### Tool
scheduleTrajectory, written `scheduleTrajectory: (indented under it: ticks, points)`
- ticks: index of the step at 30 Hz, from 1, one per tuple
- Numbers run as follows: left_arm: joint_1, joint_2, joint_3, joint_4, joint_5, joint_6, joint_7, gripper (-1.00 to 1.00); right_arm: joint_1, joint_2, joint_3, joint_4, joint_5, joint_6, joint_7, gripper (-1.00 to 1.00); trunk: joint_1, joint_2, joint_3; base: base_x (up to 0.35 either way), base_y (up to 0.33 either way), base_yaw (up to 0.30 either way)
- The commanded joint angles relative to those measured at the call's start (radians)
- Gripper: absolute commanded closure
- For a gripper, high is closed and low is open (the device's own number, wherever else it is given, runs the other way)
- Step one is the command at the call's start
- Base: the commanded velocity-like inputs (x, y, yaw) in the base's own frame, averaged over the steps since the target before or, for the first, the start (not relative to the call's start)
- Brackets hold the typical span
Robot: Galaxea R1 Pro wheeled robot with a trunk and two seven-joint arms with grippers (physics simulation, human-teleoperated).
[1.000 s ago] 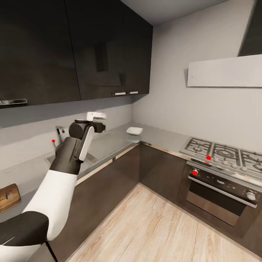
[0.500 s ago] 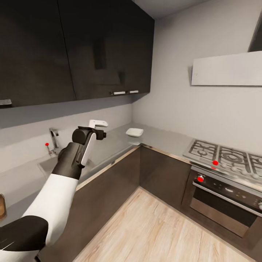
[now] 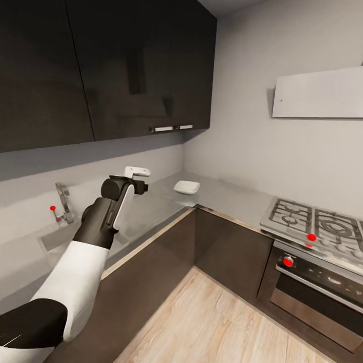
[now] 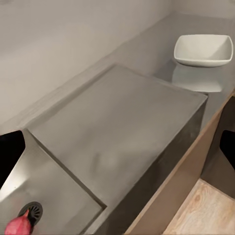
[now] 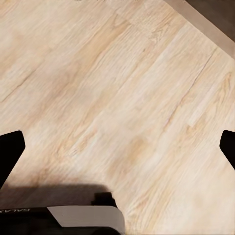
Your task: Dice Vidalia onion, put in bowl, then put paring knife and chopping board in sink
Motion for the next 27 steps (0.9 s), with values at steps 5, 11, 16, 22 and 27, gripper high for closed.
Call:
scheduleTrajectory:
  ticks: [5, 11, 16, 22, 27]
  points:
    - [0.000, 0.000, -0.003, 0.000, 0.007, 0.003, 0.008, -1.00, 0.010, -0.006, -0.009, 0.001, 0.010, -0.002, -0.004, -1.00, 0.001, -0.001, -0.001, 0.259, -0.017, 0.000]
    - [0.000, 0.000, -0.007, 0.000, 0.007, 0.003, 0.009, -1.00, 0.018, -0.012, -0.009, 0.000, 0.007, -0.002, -0.004, -1.00, 0.001, -0.001, -0.001, 0.116, -0.017, 0.000]
    - [0.002, 0.000, -0.010, 0.001, 0.007, 0.003, 0.009, -1.00, 0.019, -0.014, -0.010, -0.002, 0.007, -0.012, 0.003, -1.00, 0.001, -0.001, -0.001, 0.009, -0.001, 0.000]
    - [0.009, -0.001, -0.017, 0.005, 0.008, 0.002, 0.009, -1.00, 0.020, -0.019, -0.009, -0.002, 0.004, -0.099, 0.031, -1.00, 0.001, -0.001, -0.001, 0.000, 0.000, 0.000]
    - [0.013, -0.003, -0.020, 0.033, 0.007, 0.002, 0.008, -1.00, 0.020, -0.020, -0.009, -0.001, 0.002, -0.113, 0.031, -1.00, 0.001, -0.001, -0.001, 0.062, 0.000, 0.000]
